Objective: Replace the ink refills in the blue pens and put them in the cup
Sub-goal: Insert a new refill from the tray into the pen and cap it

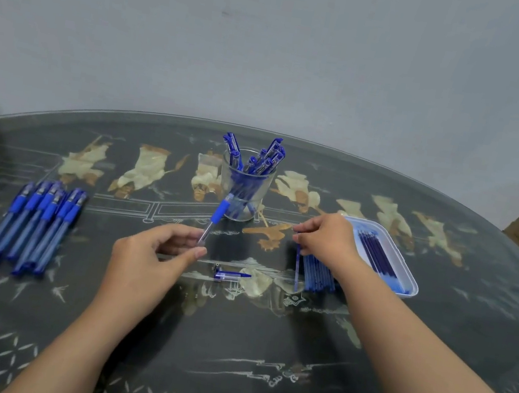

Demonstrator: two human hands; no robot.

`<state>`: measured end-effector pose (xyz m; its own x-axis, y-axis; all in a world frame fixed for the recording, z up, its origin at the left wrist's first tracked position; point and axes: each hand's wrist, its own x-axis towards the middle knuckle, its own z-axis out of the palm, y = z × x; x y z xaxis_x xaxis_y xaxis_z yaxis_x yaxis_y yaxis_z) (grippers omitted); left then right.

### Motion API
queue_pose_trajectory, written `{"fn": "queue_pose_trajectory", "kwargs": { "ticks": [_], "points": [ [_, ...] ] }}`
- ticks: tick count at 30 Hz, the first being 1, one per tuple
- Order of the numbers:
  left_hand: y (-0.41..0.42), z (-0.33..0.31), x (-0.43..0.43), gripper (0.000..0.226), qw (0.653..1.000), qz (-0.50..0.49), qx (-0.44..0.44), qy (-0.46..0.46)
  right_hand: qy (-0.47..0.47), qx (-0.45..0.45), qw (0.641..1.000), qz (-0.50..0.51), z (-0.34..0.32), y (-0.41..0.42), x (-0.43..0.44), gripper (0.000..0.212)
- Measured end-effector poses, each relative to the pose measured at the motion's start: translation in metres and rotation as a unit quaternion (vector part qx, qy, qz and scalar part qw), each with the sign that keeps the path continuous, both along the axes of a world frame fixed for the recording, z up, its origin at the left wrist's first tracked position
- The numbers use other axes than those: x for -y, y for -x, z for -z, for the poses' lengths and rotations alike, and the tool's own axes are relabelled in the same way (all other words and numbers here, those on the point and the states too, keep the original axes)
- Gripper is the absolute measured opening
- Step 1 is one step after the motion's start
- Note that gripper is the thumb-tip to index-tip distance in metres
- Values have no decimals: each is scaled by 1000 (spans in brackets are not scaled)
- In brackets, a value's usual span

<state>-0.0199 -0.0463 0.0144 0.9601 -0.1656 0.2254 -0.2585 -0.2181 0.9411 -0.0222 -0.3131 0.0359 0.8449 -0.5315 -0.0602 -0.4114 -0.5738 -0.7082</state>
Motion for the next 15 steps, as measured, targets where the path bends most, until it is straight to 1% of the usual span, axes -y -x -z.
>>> {"fn": "queue_pose_trajectory", "kwargs": {
  "ticks": [3,9,15],
  "points": [
    [0,1,0,26,1000,3,-2,1,36,2,999,-6,4,-2,4,11],
    [1,0,3,25,1000,6,2,-2,47,8,999,-2,12,-4,5,12],
    [0,2,4,25,1000,9,3,-10,84,2,996,-1,17,-6,6,12]
  ]
}}
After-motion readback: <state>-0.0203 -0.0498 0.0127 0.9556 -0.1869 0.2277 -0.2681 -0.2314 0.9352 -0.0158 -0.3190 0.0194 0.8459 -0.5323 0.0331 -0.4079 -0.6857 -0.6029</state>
